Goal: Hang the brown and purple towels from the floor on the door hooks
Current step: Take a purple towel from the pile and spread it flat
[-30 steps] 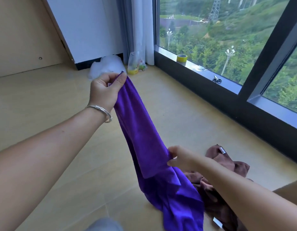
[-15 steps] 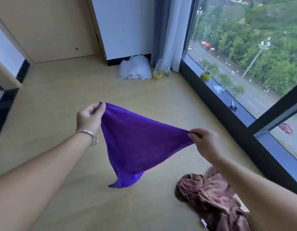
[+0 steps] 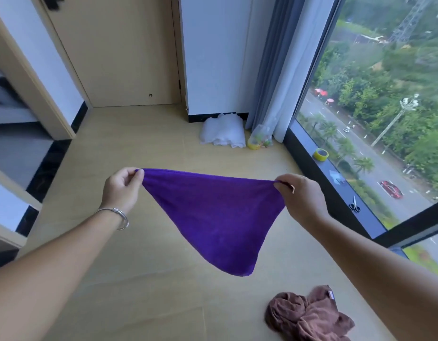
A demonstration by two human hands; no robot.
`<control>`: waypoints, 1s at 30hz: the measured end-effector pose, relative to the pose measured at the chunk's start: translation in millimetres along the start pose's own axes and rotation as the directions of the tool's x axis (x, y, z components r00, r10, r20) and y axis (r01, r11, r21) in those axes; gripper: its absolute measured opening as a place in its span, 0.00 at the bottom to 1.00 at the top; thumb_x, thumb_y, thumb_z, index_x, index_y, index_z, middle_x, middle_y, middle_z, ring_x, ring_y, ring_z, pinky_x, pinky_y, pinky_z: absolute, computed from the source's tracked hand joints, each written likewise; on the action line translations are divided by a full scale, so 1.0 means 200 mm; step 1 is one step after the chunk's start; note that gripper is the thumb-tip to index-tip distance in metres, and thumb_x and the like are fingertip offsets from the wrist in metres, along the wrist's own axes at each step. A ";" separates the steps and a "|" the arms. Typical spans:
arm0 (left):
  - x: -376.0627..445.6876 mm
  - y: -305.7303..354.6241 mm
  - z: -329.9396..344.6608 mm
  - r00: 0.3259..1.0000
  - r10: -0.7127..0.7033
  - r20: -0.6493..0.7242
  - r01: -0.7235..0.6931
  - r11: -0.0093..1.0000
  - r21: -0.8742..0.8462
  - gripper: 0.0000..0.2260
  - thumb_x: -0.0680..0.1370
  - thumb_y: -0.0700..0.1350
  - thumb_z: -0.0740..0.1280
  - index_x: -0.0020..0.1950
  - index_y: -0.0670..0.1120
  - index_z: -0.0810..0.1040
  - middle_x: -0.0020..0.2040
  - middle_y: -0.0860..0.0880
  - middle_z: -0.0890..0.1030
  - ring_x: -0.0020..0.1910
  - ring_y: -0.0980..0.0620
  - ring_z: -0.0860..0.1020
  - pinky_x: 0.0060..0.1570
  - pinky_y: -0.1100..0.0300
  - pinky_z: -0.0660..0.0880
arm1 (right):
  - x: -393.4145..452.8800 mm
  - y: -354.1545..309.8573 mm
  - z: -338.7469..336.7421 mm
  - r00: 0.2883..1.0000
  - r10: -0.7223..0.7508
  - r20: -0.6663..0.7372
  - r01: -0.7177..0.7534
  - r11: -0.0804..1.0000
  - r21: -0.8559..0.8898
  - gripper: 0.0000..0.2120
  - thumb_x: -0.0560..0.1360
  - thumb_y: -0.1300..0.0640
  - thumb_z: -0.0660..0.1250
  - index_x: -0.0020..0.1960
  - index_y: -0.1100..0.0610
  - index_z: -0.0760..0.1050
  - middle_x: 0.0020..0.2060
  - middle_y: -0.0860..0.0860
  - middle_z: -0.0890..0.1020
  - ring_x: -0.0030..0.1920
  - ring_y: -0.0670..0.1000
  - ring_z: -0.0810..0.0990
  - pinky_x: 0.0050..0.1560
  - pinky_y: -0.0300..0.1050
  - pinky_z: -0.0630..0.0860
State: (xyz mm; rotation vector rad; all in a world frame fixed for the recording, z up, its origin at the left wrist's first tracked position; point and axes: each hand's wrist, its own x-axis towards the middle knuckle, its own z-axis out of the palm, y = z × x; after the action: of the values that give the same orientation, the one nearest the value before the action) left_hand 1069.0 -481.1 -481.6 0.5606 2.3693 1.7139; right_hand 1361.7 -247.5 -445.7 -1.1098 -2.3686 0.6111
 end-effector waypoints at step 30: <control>-2.68 -2.12 -0.61 0.750 -0.650 0.124 0.600 0.747 0.286 0.11 0.78 0.43 0.67 0.39 0.56 0.82 0.29 0.54 0.75 0.25 0.58 0.66 0.25 0.66 0.63 | -2.85 1.11 1.13 0.673 0.287 0.682 -0.229 0.957 -0.177 0.04 0.69 0.54 0.76 0.44 0.47 0.84 0.35 0.34 0.77 0.44 0.43 0.80 0.42 0.36 0.71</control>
State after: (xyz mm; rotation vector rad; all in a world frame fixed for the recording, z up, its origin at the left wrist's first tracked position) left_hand 1431.6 -913.3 -885.9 -0.0555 2.2363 1.0273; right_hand 1692.2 -614.8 -870.9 -1.4574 -2.8974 1.2468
